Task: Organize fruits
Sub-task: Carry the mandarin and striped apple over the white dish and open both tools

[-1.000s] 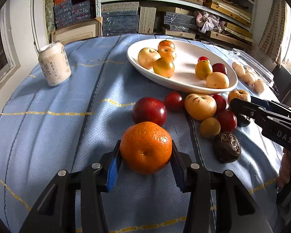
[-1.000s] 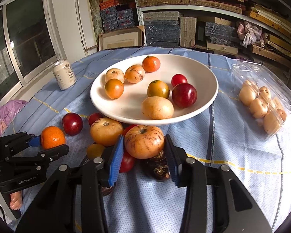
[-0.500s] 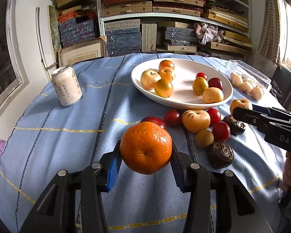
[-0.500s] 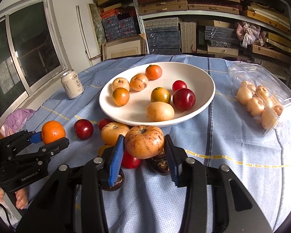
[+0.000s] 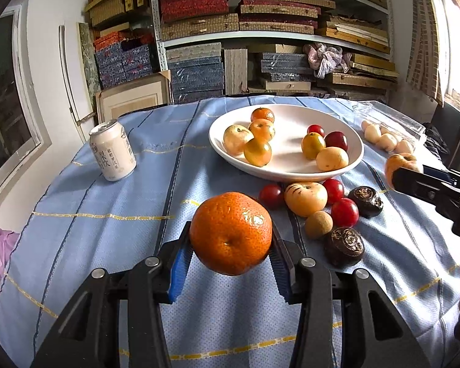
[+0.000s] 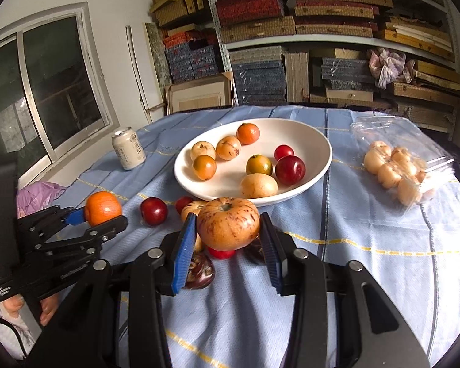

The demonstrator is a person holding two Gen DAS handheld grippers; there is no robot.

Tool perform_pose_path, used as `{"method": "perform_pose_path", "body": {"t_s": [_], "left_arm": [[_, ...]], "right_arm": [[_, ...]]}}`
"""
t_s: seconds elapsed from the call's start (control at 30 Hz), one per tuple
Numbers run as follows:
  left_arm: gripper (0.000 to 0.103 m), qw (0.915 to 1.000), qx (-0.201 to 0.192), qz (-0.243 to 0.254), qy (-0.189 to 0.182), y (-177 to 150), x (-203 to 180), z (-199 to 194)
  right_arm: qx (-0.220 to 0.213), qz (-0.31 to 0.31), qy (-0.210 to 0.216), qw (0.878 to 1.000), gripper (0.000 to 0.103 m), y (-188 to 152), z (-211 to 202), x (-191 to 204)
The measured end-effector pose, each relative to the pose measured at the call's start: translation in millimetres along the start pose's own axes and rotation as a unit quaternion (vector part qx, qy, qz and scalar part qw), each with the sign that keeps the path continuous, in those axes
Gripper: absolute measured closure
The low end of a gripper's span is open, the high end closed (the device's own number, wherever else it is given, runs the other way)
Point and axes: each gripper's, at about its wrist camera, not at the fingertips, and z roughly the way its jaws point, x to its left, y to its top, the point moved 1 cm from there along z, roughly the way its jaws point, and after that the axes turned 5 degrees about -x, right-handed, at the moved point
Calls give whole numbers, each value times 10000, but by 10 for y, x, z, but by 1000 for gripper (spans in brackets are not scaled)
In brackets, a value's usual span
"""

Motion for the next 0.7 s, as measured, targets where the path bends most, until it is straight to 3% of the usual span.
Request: {"method": "perform_pose_path", "body": {"t_s": [0.2, 0.3, 0.43, 0.6, 0.7], "left_arm": [[56, 9999, 51, -144, -38, 123, 109, -30], [56, 9998, 180, -64, 5, 297, 180, 26], [56, 9998, 75, 24, 170, 662, 211, 81], [56, 9999, -22, 7, 110, 1108, 115, 227], [56, 10000, 82, 43, 20, 1320, 5, 432]], "right_arm": [[-294, 10, -88, 9995, 62, 79, -289, 8], [-498, 6, -213, 9985, 62, 306, -415, -71], [-876, -118, -316, 9956, 62, 760, -513, -121], [-1087, -194, -350, 9933, 62, 1112, -343, -124], [-906, -147, -408, 9949, 62, 1199, -8, -217]]}}
